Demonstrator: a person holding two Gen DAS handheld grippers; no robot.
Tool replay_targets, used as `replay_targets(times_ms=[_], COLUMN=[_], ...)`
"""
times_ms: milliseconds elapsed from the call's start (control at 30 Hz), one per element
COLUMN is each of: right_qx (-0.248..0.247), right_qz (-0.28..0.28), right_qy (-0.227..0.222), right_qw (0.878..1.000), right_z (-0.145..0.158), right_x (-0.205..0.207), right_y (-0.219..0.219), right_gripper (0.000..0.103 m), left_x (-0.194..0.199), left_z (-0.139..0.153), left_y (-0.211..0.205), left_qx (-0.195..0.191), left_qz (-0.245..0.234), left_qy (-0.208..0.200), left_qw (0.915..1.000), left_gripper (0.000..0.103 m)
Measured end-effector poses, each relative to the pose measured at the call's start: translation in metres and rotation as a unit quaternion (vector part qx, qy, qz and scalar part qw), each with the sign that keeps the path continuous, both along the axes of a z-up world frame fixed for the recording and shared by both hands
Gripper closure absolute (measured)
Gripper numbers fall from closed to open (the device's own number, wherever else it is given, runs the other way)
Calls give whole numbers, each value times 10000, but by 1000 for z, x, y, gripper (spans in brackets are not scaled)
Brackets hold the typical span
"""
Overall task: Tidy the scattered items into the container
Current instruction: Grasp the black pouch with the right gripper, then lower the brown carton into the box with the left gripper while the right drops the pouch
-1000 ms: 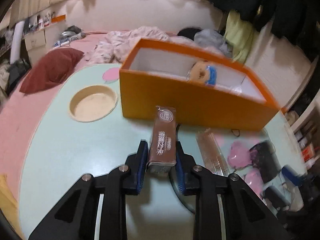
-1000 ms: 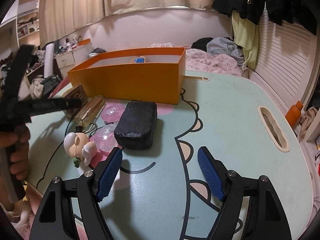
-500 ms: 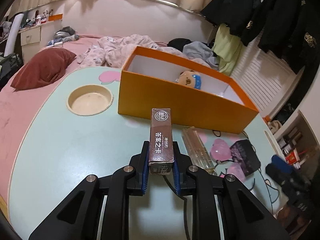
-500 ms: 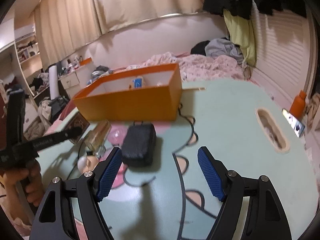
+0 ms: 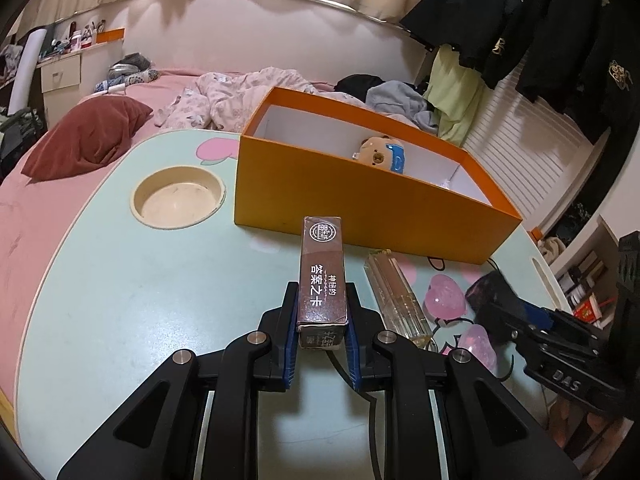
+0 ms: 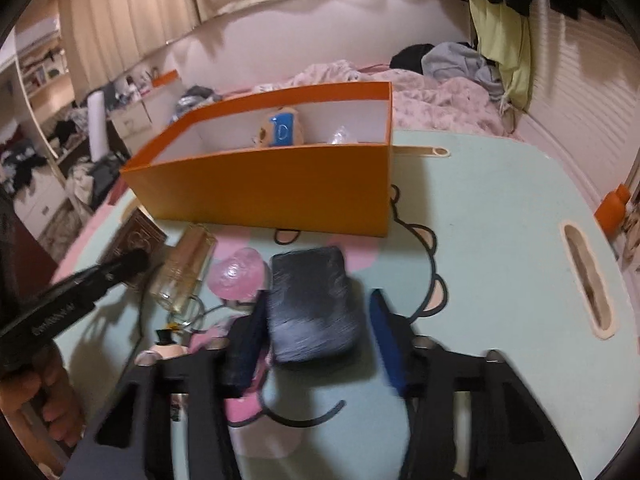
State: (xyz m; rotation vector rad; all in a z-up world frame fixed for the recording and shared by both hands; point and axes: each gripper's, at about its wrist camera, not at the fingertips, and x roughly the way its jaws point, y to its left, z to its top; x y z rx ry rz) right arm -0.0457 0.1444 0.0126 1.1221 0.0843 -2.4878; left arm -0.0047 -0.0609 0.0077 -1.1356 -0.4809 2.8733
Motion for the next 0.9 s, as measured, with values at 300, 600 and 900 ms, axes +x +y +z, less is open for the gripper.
replay_targets(times_ms=[300, 600, 900], right_qx=[-290, -442, -573], right_qz=[26, 16, 84], right_qy=[248, 713, 1067], right_qw=[9993, 9965, 9926], right_z=[10, 45, 79], right_x=[7, 5, -37], right_y=[13, 17, -8], right_gripper=[64, 64, 64], left_x=[3, 7, -35], left_z=[2, 32, 87], left_y=[1, 5, 10], left_qx=[-55, -158, -716], left_qz=[51, -94, -326], left_qy=[130, 506, 801], left_qw=[9999, 9985, 9937], left_gripper=[82, 82, 82])
